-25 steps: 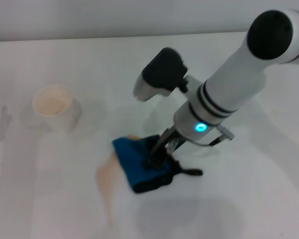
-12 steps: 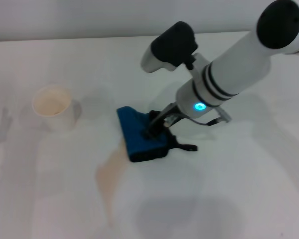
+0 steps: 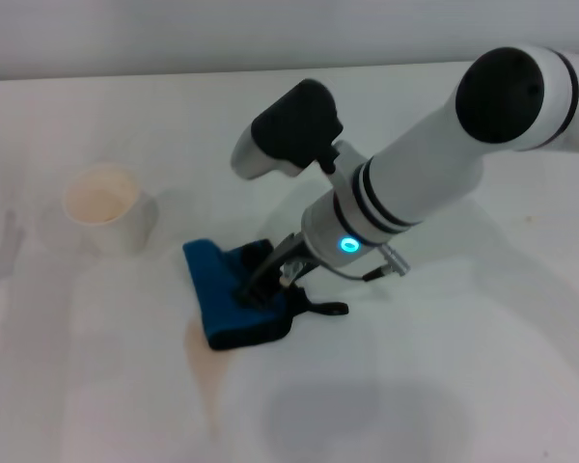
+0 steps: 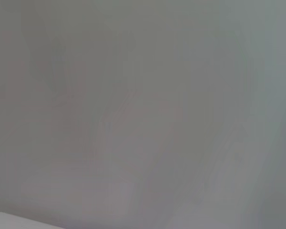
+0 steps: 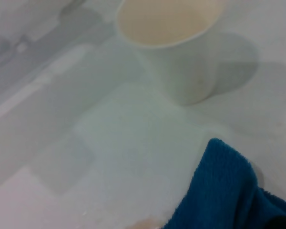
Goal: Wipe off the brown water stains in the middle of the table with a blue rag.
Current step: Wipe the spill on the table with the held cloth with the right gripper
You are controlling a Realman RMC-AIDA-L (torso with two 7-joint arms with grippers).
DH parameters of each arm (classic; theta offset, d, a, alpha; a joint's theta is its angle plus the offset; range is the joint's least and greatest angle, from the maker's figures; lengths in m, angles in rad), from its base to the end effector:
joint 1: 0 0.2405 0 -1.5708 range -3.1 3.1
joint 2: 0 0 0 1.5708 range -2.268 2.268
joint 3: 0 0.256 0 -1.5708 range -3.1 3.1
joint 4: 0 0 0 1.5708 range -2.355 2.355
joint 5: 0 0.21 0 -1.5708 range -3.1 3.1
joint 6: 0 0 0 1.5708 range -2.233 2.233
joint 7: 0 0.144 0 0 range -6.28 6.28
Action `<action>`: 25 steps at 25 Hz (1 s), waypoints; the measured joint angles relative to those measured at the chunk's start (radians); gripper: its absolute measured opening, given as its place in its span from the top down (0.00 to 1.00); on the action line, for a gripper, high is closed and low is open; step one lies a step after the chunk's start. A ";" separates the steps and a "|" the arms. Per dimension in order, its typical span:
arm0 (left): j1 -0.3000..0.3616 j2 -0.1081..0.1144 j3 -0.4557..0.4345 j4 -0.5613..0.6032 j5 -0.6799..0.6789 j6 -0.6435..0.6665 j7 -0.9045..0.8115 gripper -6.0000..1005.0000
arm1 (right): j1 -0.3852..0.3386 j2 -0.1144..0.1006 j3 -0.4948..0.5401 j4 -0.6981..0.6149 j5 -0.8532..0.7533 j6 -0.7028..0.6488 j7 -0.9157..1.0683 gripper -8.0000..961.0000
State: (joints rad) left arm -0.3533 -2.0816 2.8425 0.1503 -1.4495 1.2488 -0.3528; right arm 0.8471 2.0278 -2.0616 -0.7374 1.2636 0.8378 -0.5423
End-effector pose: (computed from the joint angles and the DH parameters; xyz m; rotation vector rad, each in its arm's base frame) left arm -0.3583 0.2874 -0.0176 -1.4638 -0.8040 -0.8156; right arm 0.1642 0.3556 -0.1399 -2.7566 0.9972 -0.2508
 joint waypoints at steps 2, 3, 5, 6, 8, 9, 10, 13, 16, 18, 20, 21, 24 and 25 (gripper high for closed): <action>0.000 0.000 0.000 0.000 0.000 0.000 0.000 0.11 | -0.004 0.000 -0.031 -0.013 0.023 0.003 -0.002 0.92; 0.000 0.000 0.000 0.000 0.000 0.000 0.000 0.11 | -0.006 0.000 -0.044 -0.021 0.032 0.006 -0.003 0.92; 0.001 0.000 0.000 0.000 -0.001 0.000 0.000 0.11 | -0.013 0.000 -0.068 -0.041 0.052 0.018 -0.013 0.92; 0.001 0.000 0.000 0.000 -0.002 0.000 0.000 0.11 | -0.018 0.000 -0.079 -0.054 0.063 0.027 -0.024 0.92; 0.001 0.000 -0.001 0.000 -0.005 0.000 0.000 0.11 | -0.028 0.000 -0.096 -0.075 0.087 0.050 -0.053 0.92; 0.002 0.000 -0.001 0.000 -0.006 0.000 0.000 0.11 | -0.033 0.000 -0.104 -0.086 0.098 0.065 -0.067 0.92; 0.002 0.000 -0.001 0.000 -0.006 0.000 0.000 0.11 | -0.036 0.000 -0.108 -0.091 0.105 0.078 -0.078 0.92; 0.002 0.000 -0.002 0.000 -0.006 -0.002 0.000 0.11 | -0.039 0.000 -0.144 -0.106 0.140 0.142 -0.111 0.92; 0.000 0.000 -0.002 0.000 -0.007 -0.005 0.000 0.11 | -0.038 0.000 -0.164 -0.108 0.154 0.172 -0.112 0.92; -0.003 0.000 -0.002 0.000 -0.007 -0.006 0.000 0.11 | -0.042 -0.001 -0.174 -0.109 0.161 0.194 -0.113 0.92; -0.004 0.000 -0.002 0.000 -0.008 -0.006 0.000 0.11 | -0.049 -0.001 -0.177 -0.109 0.169 0.195 -0.116 0.92; -0.004 0.000 -0.002 0.000 -0.008 -0.006 0.000 0.11 | -0.053 -0.001 -0.178 -0.109 0.175 0.186 -0.121 0.92; -0.005 0.000 -0.002 0.000 -0.008 -0.006 0.000 0.11 | -0.067 0.001 -0.175 -0.108 0.183 0.136 -0.136 0.92; -0.005 0.000 -0.002 0.000 -0.008 -0.005 0.000 0.11 | -0.069 0.001 -0.175 -0.107 0.183 0.107 -0.139 0.92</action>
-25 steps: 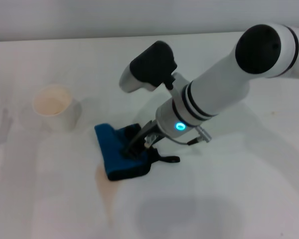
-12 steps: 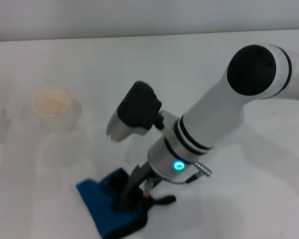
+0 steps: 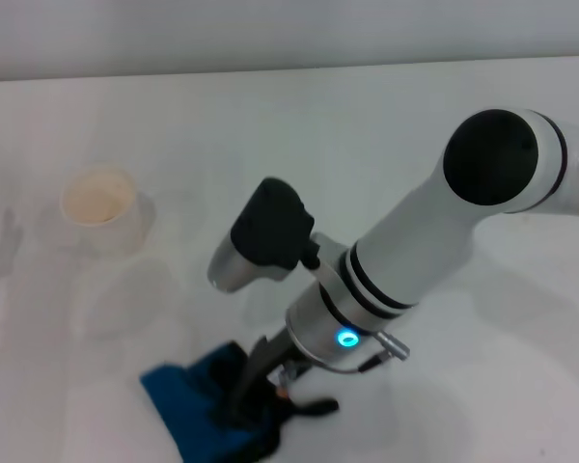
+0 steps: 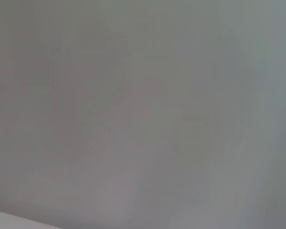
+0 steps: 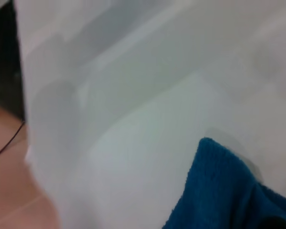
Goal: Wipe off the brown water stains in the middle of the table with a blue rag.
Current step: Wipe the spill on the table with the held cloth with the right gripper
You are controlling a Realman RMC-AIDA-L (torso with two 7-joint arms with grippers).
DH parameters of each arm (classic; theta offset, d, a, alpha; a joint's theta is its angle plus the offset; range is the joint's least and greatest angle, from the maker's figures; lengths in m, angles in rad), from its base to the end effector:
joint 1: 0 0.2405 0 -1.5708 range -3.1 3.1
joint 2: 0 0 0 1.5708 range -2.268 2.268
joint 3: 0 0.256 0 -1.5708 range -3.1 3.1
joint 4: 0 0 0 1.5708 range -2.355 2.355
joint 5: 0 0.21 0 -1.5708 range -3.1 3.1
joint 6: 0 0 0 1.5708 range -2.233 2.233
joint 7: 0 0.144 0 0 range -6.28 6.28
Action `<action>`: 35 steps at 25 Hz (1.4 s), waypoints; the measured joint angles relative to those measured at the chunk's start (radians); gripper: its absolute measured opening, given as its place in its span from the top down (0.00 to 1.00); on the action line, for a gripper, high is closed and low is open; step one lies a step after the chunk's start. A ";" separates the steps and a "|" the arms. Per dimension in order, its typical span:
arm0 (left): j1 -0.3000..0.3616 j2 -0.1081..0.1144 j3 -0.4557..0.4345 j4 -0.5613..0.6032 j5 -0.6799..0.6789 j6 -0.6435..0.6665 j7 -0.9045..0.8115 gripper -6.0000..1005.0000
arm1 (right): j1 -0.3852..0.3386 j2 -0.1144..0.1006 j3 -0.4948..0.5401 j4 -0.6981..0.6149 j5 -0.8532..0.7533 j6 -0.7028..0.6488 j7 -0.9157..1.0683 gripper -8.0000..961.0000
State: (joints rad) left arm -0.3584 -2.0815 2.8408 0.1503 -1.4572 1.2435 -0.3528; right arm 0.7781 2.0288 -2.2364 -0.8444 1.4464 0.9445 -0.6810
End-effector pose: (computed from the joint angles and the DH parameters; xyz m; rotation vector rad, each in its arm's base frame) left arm -0.3582 0.2893 -0.0171 -1.4575 -0.8071 -0.8154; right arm 0.1597 0.2895 -0.1622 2.9299 -0.8801 0.3036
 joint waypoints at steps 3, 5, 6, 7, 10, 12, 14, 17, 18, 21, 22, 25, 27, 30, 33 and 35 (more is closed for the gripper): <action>0.002 0.000 0.000 0.000 0.000 0.003 0.000 0.11 | -0.004 0.000 0.002 0.013 0.004 -0.096 -0.001 0.92; 0.004 0.000 0.000 0.001 0.000 0.003 0.000 0.11 | -0.005 0.000 0.006 0.016 0.006 -0.114 -0.002 0.92; 0.005 0.000 0.000 0.001 0.000 0.003 0.000 0.11 | -0.007 -0.001 0.016 0.020 0.005 -0.123 -0.003 0.92; 0.008 0.000 0.000 0.001 0.000 0.003 0.000 0.11 | -0.008 -0.001 0.025 0.023 0.004 -0.126 -0.004 0.92; 0.011 0.000 0.000 0.002 0.000 0.003 0.000 0.11 | -0.010 -0.006 0.070 0.048 -0.005 -0.126 -0.008 0.92; 0.011 0.000 0.000 0.002 0.000 0.003 0.000 0.11 | -0.010 -0.011 0.106 0.070 -0.010 -0.107 -0.014 0.92; 0.013 0.000 0.000 0.002 0.000 0.003 0.000 0.11 | -0.010 -0.014 0.166 0.097 -0.035 -0.069 -0.021 0.92; 0.013 0.001 0.000 0.002 0.000 0.003 0.000 0.11 | -0.019 -0.016 0.277 0.116 -0.120 0.011 -0.023 0.92; 0.013 0.001 0.000 0.002 0.000 0.003 0.000 0.11 | -0.024 -0.016 0.313 0.116 -0.150 0.036 -0.023 0.92; 0.012 0.002 0.000 0.000 0.000 0.003 0.000 0.11 | -0.041 -0.016 0.430 0.112 -0.247 0.128 -0.022 0.91; 0.010 0.002 0.000 -0.002 0.000 0.003 0.000 0.11 | -0.045 -0.017 0.462 0.112 -0.269 0.151 -0.021 0.91; 0.008 0.003 0.000 -0.004 0.000 0.003 0.000 0.11 | -0.063 -0.018 0.593 0.098 -0.364 0.221 -0.013 0.91; 0.007 0.003 0.000 -0.007 0.000 0.003 0.000 0.11 | -0.071 -0.018 0.624 0.088 -0.393 0.237 -0.007 0.91; 0.008 0.003 0.000 -0.008 0.000 0.003 0.000 0.11 | -0.090 -0.019 0.677 0.050 -0.469 0.276 0.026 0.91; 0.010 0.003 0.000 -0.009 0.000 0.004 0.000 0.11 | -0.114 -0.021 0.710 -0.004 -0.549 0.307 0.069 0.91; 0.010 0.003 0.000 -0.009 -0.001 0.004 0.000 0.11 | -0.127 -0.021 0.733 -0.029 -0.583 0.331 0.082 0.91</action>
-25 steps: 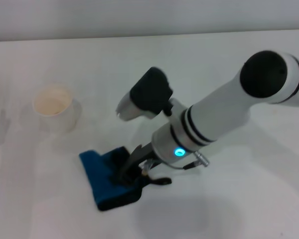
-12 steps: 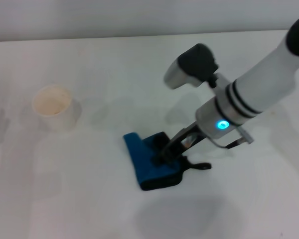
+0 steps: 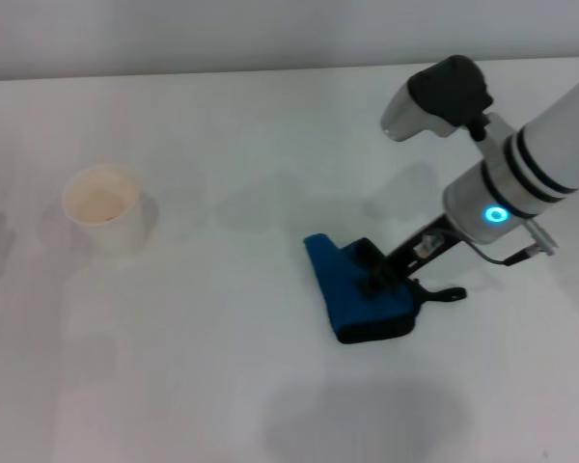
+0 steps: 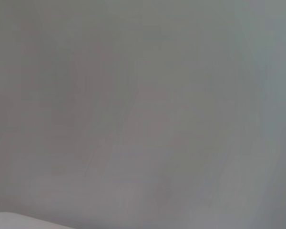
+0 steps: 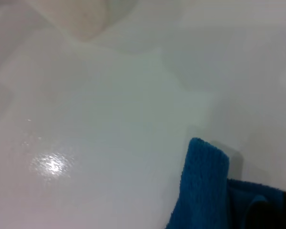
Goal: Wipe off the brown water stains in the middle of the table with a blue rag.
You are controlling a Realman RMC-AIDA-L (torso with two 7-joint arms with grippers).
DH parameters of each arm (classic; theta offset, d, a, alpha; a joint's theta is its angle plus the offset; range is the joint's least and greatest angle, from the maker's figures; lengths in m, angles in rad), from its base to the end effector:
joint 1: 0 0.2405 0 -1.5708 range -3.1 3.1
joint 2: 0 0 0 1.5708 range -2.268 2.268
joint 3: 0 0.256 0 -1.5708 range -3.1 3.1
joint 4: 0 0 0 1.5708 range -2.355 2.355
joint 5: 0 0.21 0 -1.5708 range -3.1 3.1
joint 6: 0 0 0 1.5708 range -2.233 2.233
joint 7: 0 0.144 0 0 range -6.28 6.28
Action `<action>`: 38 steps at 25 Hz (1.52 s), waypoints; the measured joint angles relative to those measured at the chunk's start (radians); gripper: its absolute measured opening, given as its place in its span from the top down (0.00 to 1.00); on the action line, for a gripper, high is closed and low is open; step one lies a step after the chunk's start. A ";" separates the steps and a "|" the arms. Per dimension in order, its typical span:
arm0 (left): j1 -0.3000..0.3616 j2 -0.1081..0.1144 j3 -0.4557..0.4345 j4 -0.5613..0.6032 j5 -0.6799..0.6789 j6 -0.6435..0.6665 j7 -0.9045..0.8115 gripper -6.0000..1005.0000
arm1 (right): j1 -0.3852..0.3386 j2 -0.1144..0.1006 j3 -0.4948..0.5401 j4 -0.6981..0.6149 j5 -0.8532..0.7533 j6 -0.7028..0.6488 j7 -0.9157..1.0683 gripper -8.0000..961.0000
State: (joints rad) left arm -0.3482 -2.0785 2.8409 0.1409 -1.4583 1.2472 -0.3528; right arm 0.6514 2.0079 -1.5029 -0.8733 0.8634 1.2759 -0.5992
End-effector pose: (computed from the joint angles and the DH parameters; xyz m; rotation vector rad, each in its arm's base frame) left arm -0.3632 0.2858 -0.0136 -1.4504 -0.8026 -0.8005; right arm 0.2321 0.3559 -0.0517 -2.6225 1.2736 -0.3640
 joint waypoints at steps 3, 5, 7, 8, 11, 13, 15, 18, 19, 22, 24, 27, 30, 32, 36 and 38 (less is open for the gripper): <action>0.000 0.000 0.000 0.000 -0.001 0.000 0.000 0.11 | -0.023 0.000 0.029 -0.032 -0.030 0.045 0.013 0.91; -0.003 0.000 0.000 0.000 -0.002 0.000 0.000 0.11 | -0.035 -0.004 0.039 -0.049 -0.038 0.078 0.020 0.91; -0.004 0.000 0.000 0.000 -0.002 0.000 0.000 0.11 | -0.046 -0.006 0.066 -0.065 -0.051 0.115 0.023 0.91; -0.005 0.000 0.000 0.000 -0.002 0.000 0.000 0.11 | -0.053 -0.004 0.085 -0.076 -0.066 0.134 0.026 0.91; -0.005 0.000 0.000 0.000 -0.002 0.001 0.000 0.11 | -0.077 0.000 0.113 -0.124 -0.118 0.163 0.051 0.91; -0.006 0.000 0.000 0.000 -0.002 0.001 0.000 0.11 | -0.093 0.002 0.117 -0.154 -0.139 0.168 0.070 0.91; -0.006 0.000 0.000 0.000 -0.002 0.001 0.000 0.11 | -0.096 0.002 0.118 -0.161 -0.140 0.170 0.073 0.91; -0.008 0.000 0.000 0.003 -0.002 0.002 0.000 0.11 | -0.092 0.005 0.109 -0.158 -0.137 0.174 0.073 0.91; -0.009 0.000 0.000 0.004 -0.002 0.002 0.000 0.11 | -0.091 0.007 0.103 -0.157 -0.137 0.167 0.071 0.91; -0.009 0.000 0.000 0.006 -0.002 0.002 -0.003 0.11 | -0.092 0.011 0.083 -0.158 -0.125 0.134 0.060 0.91; -0.008 0.000 0.000 0.006 -0.002 0.003 -0.006 0.11 | -0.098 0.012 0.074 -0.160 -0.084 0.114 0.030 0.88; -0.003 0.000 -0.009 0.008 -0.002 0.004 -0.010 0.11 | -0.111 0.007 0.079 -0.154 0.050 0.104 -0.063 0.80; -0.001 0.000 -0.011 0.008 -0.002 0.005 -0.010 0.11 | -0.116 0.007 0.086 -0.151 0.091 0.101 -0.088 0.72; 0.000 0.000 -0.011 0.007 -0.002 0.005 -0.010 0.11 | -0.121 0.006 0.100 -0.151 0.111 0.088 -0.101 0.67; 0.001 0.000 -0.011 0.007 -0.002 0.005 -0.011 0.11 | -0.139 0.006 0.160 -0.133 0.173 0.054 -0.146 0.58; 0.003 0.000 -0.011 0.007 -0.002 0.005 -0.011 0.11 | -0.150 0.007 0.207 -0.097 0.247 0.022 -0.192 0.55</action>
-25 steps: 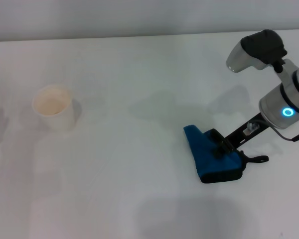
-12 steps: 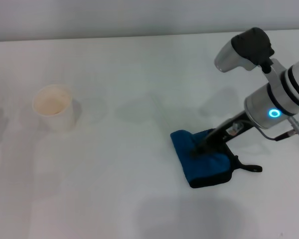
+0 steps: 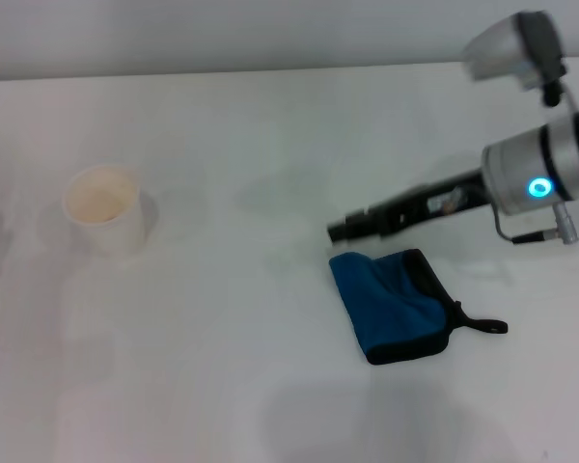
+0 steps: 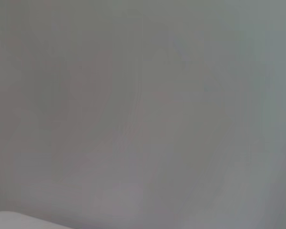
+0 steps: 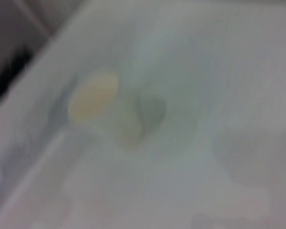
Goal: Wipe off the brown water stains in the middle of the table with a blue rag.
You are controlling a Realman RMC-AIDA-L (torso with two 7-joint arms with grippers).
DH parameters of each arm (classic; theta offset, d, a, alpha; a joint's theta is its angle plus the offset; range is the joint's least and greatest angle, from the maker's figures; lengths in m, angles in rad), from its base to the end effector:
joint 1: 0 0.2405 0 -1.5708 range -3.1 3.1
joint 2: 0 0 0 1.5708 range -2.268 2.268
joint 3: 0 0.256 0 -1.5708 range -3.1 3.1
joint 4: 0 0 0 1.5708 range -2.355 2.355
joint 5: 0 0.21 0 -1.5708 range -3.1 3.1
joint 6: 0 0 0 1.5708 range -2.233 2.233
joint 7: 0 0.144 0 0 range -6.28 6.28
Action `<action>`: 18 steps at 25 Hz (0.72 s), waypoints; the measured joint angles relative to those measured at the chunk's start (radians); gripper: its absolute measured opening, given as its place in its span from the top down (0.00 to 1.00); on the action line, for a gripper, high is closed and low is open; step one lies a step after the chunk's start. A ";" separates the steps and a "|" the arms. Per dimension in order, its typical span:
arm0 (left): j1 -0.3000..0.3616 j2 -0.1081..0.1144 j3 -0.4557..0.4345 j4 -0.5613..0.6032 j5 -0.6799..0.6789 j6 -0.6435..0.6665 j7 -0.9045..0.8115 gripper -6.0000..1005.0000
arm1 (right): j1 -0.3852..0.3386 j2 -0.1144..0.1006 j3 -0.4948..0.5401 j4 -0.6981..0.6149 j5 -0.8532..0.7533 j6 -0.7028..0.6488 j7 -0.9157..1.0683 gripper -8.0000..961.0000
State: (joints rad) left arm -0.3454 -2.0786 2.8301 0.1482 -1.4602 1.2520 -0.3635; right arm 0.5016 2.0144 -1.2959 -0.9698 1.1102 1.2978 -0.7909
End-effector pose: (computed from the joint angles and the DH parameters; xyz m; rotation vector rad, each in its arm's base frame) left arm -0.3630 0.2852 -0.0130 -1.4316 -0.8155 -0.8180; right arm 0.2318 0.3526 -0.0178 -2.6142 1.3273 0.1821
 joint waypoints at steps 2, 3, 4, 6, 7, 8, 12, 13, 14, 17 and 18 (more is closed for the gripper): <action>0.001 0.000 0.000 0.000 0.000 0.000 0.000 0.11 | -0.014 0.000 0.037 0.046 0.095 -0.045 -0.053 0.55; 0.002 0.000 0.000 0.000 0.000 0.000 0.000 0.11 | -0.027 0.001 0.055 0.077 0.164 -0.083 -0.094 0.55; 0.002 -0.001 0.000 0.000 0.000 0.001 -0.004 0.11 | -0.039 0.001 0.065 0.098 0.222 -0.113 -0.136 0.55; 0.004 -0.001 0.000 0.001 0.000 0.008 -0.021 0.11 | -0.075 0.001 0.075 0.137 0.369 -0.180 -0.274 0.55; 0.006 -0.001 0.000 0.001 0.000 0.014 -0.047 0.11 | -0.094 0.001 0.077 0.155 0.449 -0.206 -0.350 0.55; 0.007 -0.001 0.000 0.002 0.000 0.019 -0.075 0.11 | -0.111 0.001 0.084 0.180 0.535 -0.226 -0.434 0.55; 0.013 -0.001 0.003 -0.004 0.005 0.023 -0.181 0.11 | -0.148 0.001 0.141 0.336 0.861 -0.243 -0.740 0.55; 0.014 -0.001 0.005 -0.005 0.006 0.022 -0.193 0.11 | -0.148 0.001 0.157 0.377 0.917 -0.228 -0.804 0.55; 0.014 0.000 0.006 -0.006 0.007 0.021 -0.198 0.11 | -0.149 0.001 0.182 0.436 0.985 -0.206 -0.884 0.55; 0.017 -0.001 0.005 -0.007 0.008 0.016 -0.197 0.11 | -0.149 0.001 0.275 0.586 1.112 -0.153 -1.071 0.55; 0.017 -0.001 0.005 -0.007 0.008 0.016 -0.197 0.11 | -0.150 0.001 0.304 0.623 1.130 -0.147 -1.118 0.56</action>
State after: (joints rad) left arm -0.3289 -2.0800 2.8348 0.1413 -1.4526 1.2680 -0.5605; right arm 0.3518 2.0152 -0.9921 -0.3469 2.2398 1.1513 -1.9089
